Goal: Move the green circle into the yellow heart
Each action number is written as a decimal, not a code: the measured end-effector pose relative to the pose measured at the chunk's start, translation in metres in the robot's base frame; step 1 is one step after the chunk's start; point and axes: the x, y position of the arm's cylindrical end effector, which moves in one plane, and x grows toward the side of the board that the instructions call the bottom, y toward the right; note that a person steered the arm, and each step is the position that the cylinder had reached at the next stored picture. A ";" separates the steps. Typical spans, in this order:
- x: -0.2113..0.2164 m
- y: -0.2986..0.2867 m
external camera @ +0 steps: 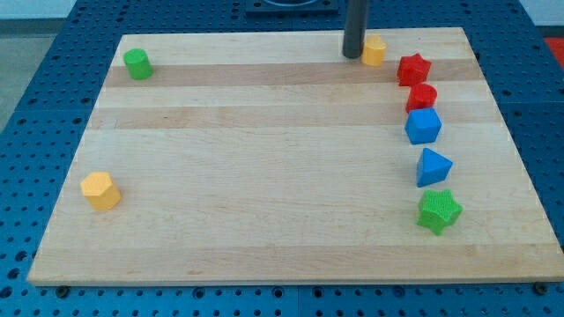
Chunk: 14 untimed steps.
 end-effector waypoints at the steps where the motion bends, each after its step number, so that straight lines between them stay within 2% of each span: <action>1: 0.000 0.027; 3: 0.000 0.021; 4: 0.041 -0.085; 5: 0.095 -0.221; 6: 0.099 -0.361; 7: 0.067 -0.416; 9: 0.020 -0.386; 11: -0.018 -0.276; 12: -0.021 -0.248; 14: -0.021 -0.097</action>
